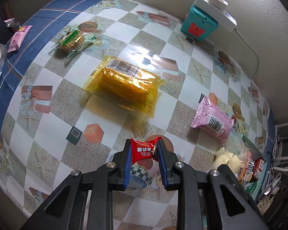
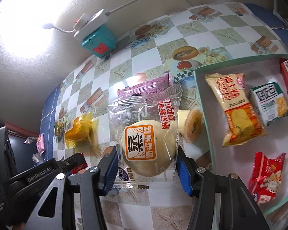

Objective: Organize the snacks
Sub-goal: 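Lift the bun and candy and carry them toward the tray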

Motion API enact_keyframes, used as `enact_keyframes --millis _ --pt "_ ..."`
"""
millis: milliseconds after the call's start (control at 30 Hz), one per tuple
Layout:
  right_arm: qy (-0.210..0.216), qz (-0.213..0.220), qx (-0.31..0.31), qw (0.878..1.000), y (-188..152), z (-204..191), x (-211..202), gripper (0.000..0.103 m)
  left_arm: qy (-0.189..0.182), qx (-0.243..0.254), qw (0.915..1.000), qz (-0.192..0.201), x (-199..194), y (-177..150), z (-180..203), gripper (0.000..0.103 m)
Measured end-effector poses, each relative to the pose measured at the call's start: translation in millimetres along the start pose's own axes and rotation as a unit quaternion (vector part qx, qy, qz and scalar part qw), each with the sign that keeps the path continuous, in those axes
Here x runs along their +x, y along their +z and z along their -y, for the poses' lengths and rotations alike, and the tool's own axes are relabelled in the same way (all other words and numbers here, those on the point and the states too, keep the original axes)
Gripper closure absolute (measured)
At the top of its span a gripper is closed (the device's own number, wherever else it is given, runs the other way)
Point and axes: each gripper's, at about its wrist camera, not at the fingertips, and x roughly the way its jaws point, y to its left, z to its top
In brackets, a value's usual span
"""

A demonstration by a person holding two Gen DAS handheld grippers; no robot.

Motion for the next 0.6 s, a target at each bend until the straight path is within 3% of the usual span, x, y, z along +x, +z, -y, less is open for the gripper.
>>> enact_keyframes --millis 600 --pt "-0.024 0.047 0.015 0.998 -5.5 28.3 -74.6 0.045 -0.032 -0.005 0.9986 0.041 -50.1 -17.0 7.0 0.077"
